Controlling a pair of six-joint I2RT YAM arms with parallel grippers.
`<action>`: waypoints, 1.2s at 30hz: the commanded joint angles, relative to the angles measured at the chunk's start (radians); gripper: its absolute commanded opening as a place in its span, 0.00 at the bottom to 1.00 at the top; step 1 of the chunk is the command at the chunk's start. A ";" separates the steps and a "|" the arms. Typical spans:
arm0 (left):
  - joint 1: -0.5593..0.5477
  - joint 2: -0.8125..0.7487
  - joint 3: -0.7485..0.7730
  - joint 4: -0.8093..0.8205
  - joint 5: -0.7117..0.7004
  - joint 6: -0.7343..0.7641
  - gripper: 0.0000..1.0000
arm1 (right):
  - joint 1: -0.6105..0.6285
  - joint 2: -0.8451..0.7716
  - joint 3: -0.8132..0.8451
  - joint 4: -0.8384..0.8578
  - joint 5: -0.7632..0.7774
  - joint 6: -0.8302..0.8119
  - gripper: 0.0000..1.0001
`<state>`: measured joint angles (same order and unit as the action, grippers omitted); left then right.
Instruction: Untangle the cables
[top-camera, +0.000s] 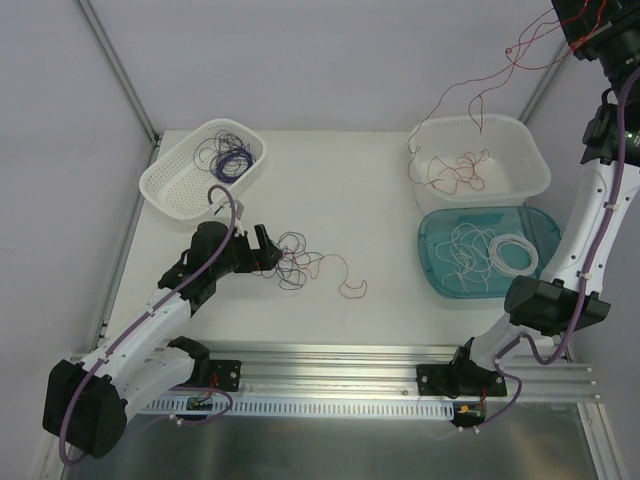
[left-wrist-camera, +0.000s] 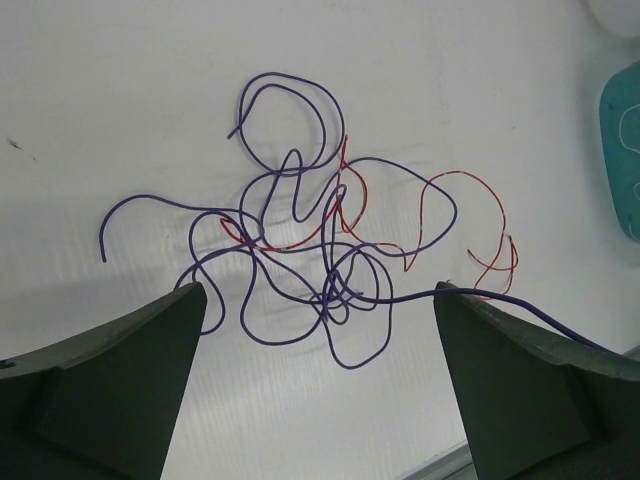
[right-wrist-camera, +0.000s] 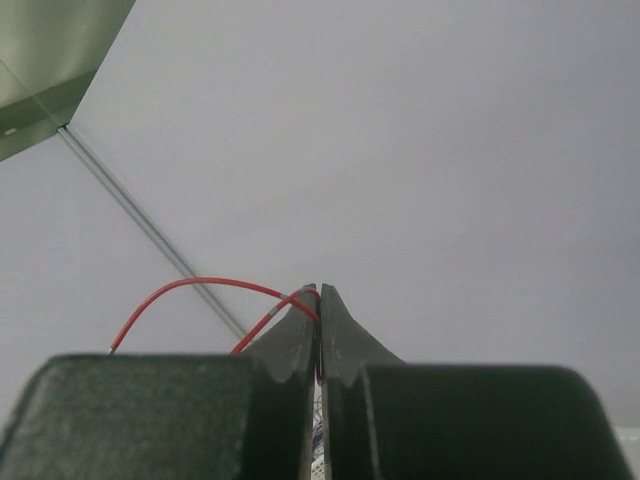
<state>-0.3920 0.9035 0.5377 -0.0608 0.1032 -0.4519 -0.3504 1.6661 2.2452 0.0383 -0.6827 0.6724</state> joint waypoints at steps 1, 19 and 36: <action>0.001 0.014 0.015 -0.001 0.026 0.022 0.99 | -0.035 0.020 0.051 0.146 0.086 0.009 0.01; 0.001 0.078 0.008 -0.001 0.032 -0.022 0.99 | -0.056 0.115 -0.446 0.146 0.086 -0.178 0.01; 0.001 0.051 -0.025 -0.001 0.047 -0.077 0.99 | 0.017 0.248 -0.427 -0.573 0.443 -0.517 0.91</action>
<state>-0.3920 0.9791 0.5194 -0.0669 0.1272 -0.5117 -0.3466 1.9862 1.7741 -0.4175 -0.3542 0.2405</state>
